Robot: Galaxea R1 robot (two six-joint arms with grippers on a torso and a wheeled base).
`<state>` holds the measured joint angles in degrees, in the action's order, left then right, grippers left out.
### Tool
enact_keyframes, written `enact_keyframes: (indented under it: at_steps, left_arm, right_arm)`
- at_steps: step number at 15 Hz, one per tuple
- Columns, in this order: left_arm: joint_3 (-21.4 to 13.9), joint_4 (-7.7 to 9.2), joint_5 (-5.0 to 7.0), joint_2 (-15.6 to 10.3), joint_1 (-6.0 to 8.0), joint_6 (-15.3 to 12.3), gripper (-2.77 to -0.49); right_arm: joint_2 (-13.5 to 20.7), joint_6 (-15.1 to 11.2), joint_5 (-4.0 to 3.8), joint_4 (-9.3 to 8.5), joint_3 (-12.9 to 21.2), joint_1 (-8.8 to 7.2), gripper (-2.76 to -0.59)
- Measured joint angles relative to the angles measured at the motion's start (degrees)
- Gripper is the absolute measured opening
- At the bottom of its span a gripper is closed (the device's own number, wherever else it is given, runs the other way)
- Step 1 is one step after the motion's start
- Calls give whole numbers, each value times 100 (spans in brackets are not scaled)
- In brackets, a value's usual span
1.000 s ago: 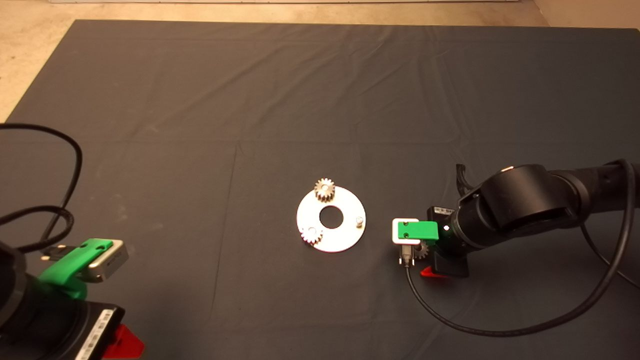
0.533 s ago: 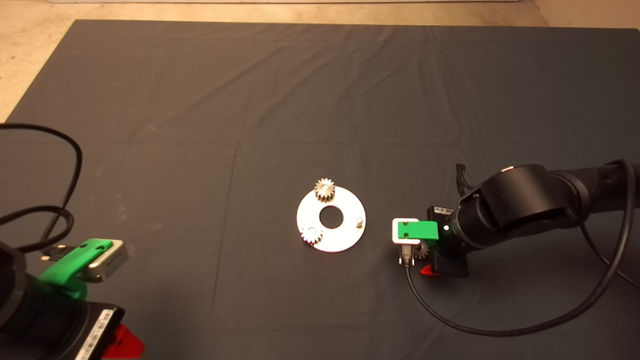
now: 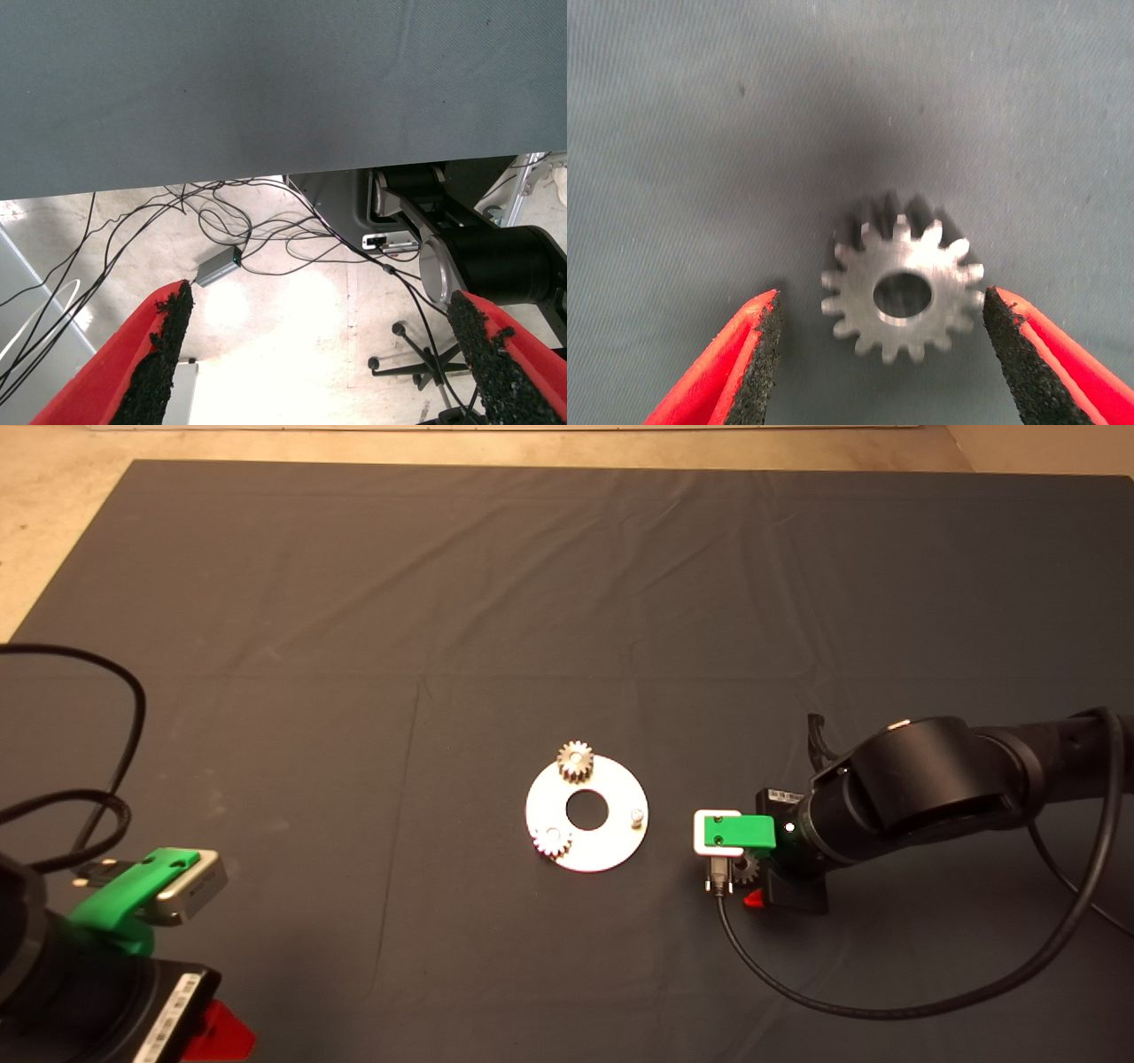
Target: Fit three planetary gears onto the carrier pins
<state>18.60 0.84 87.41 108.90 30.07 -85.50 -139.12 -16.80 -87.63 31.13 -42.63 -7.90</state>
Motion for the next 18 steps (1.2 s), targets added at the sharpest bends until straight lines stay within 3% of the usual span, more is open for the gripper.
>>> enact_keyframes:
  at_steps: [5, 6, 18]
  left_arm:
    - [0, 1, 1, -1, 0, 0, -122]
    - [0, 4, 0, 0, 0, 0, -122]
    - [0, 4, 0, 0, 0, 0, -122]
  right_arm:
    - [-22, -1, -2, 41, -61, 44, -170]
    - [-29, -1, 0, 41, -63, 44, -180]
    - [-60, -3, -7, 105, -72, 134, -213]
